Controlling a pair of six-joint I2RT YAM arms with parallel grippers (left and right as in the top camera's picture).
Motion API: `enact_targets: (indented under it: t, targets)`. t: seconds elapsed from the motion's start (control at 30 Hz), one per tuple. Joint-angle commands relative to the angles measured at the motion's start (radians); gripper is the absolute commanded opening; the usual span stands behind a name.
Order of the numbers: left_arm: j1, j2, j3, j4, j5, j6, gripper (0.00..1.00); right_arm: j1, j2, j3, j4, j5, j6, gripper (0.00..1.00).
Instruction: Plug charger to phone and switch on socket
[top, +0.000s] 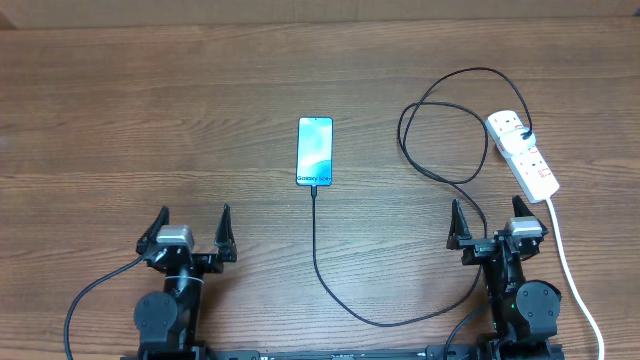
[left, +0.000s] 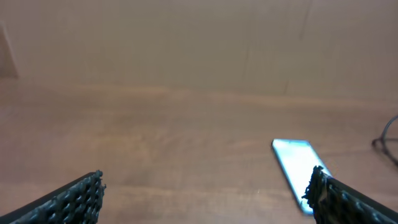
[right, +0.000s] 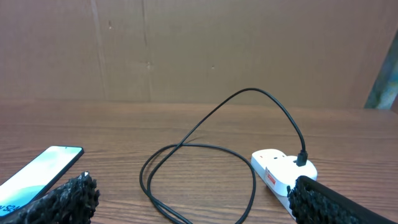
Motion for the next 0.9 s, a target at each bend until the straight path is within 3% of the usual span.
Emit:
enact_targets:
  t: [0.0, 0.3, 0.63, 0.87]
  targets:
    - [0.005, -0.013, -0.005, -0.007, -0.036, 0.028, 1.00, 0.003, -0.010, -0.011, 0.006, -0.003, -0.004, 1.00]
    - [0.005, -0.013, -0.005, -0.008, -0.050, 0.143, 1.00, 0.003, -0.010, -0.011, 0.006, -0.003, -0.005, 1.00]
    - [0.005, -0.013, -0.005, -0.008, -0.053, 0.037, 1.00, 0.003, -0.010, -0.011, 0.006, -0.003, -0.004, 1.00]
    - [0.005, -0.012, -0.005, -0.008, -0.051, 0.035, 1.00, 0.003, -0.010, -0.011, 0.006, -0.003, -0.004, 1.00]
